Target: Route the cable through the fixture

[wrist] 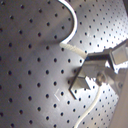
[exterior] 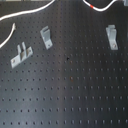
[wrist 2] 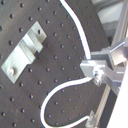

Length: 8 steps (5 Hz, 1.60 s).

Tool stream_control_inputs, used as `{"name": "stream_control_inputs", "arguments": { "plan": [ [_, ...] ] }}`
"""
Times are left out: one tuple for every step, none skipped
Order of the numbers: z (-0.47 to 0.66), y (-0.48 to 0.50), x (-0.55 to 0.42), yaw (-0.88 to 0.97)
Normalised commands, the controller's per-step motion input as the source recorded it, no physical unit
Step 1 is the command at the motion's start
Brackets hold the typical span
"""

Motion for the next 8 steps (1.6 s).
{"name": "stream_control_inputs", "arguments": {
  "plan": [
    [0.24,0.125,-0.106,-0.58],
    [0.28,0.196,-0.211,-0.20],
    [0.18,0.170,-0.246,0.00],
    [0.15,0.175,-0.216,0.11],
    [0.16,0.171,-0.191,0.24],
    [0.20,0.192,-0.174,0.32],
    [0.20,0.192,-0.116,0.21],
    [0.00,0.016,0.000,0.00]
  ]
}}
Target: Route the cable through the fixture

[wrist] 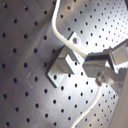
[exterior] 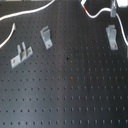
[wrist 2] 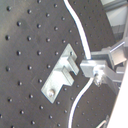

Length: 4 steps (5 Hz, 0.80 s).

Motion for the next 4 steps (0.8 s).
{"name": "stream_control_inputs", "arguments": {
  "plan": [
    [0.40,0.178,-0.147,0.11],
    [0.03,0.000,0.000,0.00],
    [0.09,0.112,-0.005,0.00],
    [0.24,0.353,-0.058,0.14]
  ]
}}
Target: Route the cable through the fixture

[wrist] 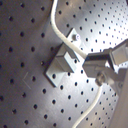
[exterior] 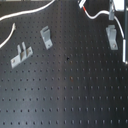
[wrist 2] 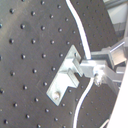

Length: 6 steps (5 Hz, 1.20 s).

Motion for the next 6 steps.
{"name": "stream_control_inputs", "arguments": {
  "plan": [
    [0.32,0.247,-0.106,0.16],
    [0.02,0.000,0.000,0.00],
    [0.36,0.006,-0.011,0.00],
    [0.01,0.000,0.000,0.00],
    [0.23,0.004,0.003,-0.05],
    [0.23,0.003,0.003,-0.06]
  ]
}}
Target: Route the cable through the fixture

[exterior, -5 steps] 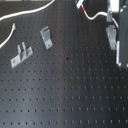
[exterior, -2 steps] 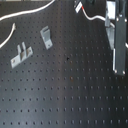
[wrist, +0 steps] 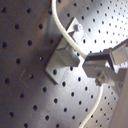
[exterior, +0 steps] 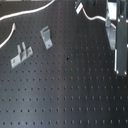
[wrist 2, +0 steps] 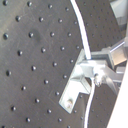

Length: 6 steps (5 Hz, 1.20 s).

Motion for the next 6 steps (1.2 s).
{"name": "stream_control_inputs", "arguments": {
  "plan": [
    [0.02,0.000,0.000,0.00],
    [0.24,0.049,-0.261,0.01],
    [0.05,0.016,-0.127,0.01],
    [0.09,0.003,-0.013,0.00],
    [0.42,0.029,-0.175,0.00],
    [0.03,0.001,0.001,0.00]
  ]
}}
